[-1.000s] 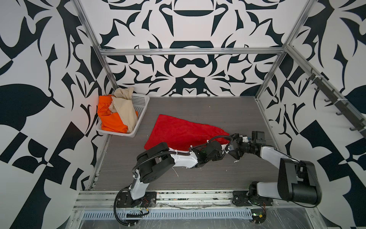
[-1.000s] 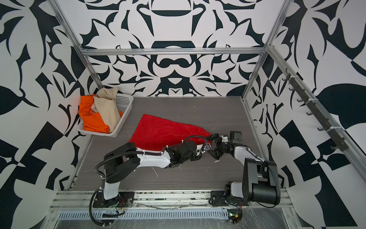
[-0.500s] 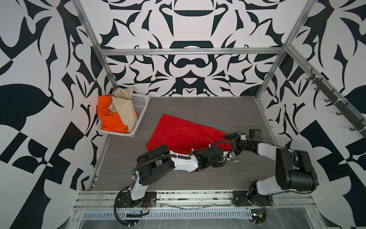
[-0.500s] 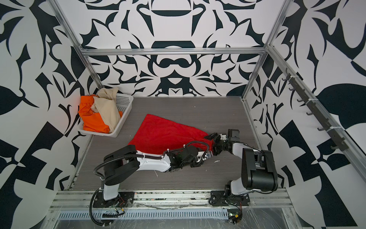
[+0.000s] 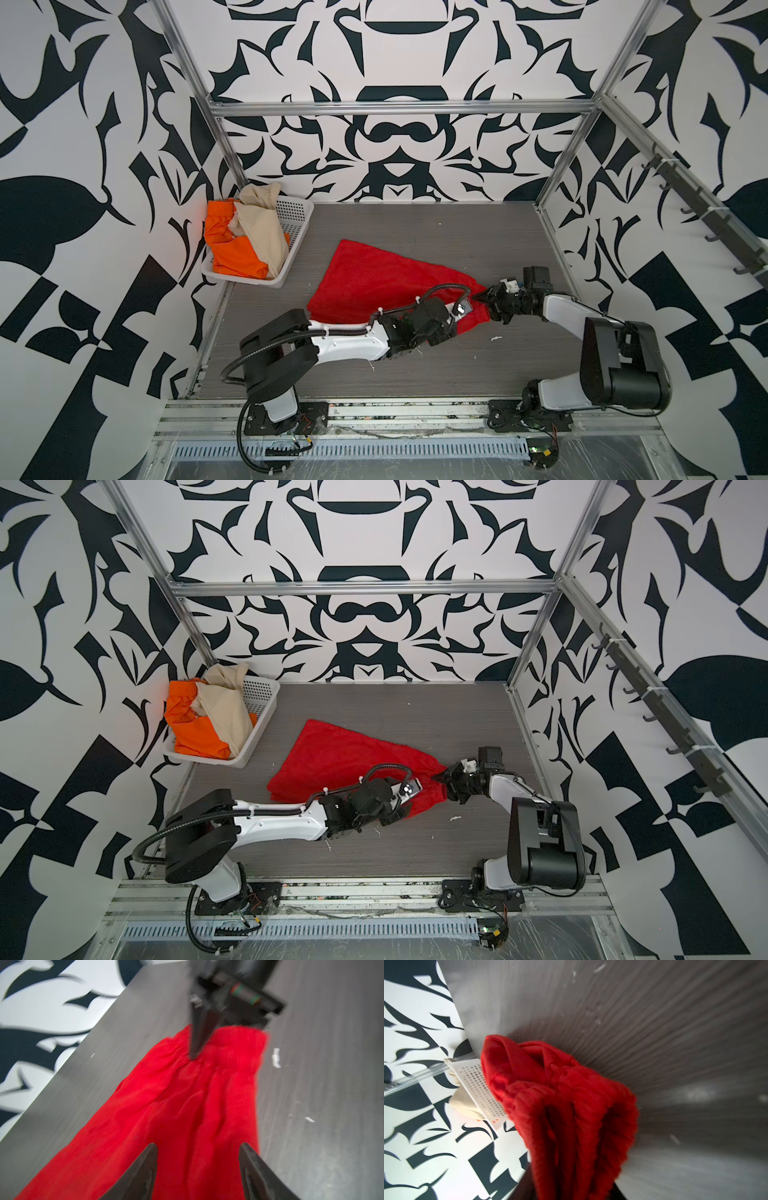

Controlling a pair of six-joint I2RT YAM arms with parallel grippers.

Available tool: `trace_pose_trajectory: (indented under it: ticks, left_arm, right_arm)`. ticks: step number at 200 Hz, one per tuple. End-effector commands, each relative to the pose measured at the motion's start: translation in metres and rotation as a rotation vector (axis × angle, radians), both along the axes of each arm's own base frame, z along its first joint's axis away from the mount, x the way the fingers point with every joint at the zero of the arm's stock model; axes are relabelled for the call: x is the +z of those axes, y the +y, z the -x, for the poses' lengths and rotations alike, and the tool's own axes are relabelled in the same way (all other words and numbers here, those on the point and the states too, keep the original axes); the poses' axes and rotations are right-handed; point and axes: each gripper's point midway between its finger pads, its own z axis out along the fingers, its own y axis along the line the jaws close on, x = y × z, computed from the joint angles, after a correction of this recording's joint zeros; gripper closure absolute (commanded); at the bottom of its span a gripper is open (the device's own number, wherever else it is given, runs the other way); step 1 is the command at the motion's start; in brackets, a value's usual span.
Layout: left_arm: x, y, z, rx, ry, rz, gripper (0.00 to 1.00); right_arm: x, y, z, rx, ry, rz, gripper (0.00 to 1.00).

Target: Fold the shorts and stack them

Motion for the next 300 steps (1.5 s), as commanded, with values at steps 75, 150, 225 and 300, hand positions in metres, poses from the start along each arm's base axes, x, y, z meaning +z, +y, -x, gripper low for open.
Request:
trace_pose_trajectory:
  ticks: [75, 150, 225, 300]
  left_arm:
    - [-0.004, 0.184, -0.087, 0.847, 0.455, 0.161, 0.30]
    - [-0.043, 0.190, -0.104, 0.908, 0.810, 0.367, 0.34]
    - [-0.081, 0.130, -0.108, 0.751, 1.064, 0.571, 0.47]
    - [-0.117, 0.125, -0.108, 0.819, 1.110, 0.624, 0.64]
  right_arm:
    - [0.102, -0.048, -0.001, 0.309, -0.106, 0.497, 0.90]
    - [0.184, -0.096, -0.037, 0.368, -0.137, 0.921, 0.91]
    - [0.208, -0.020, -0.080, 0.423, -0.243, 1.136, 0.92]
    - [0.192, 0.080, -0.082, 0.555, -0.322, 1.175, 0.91]
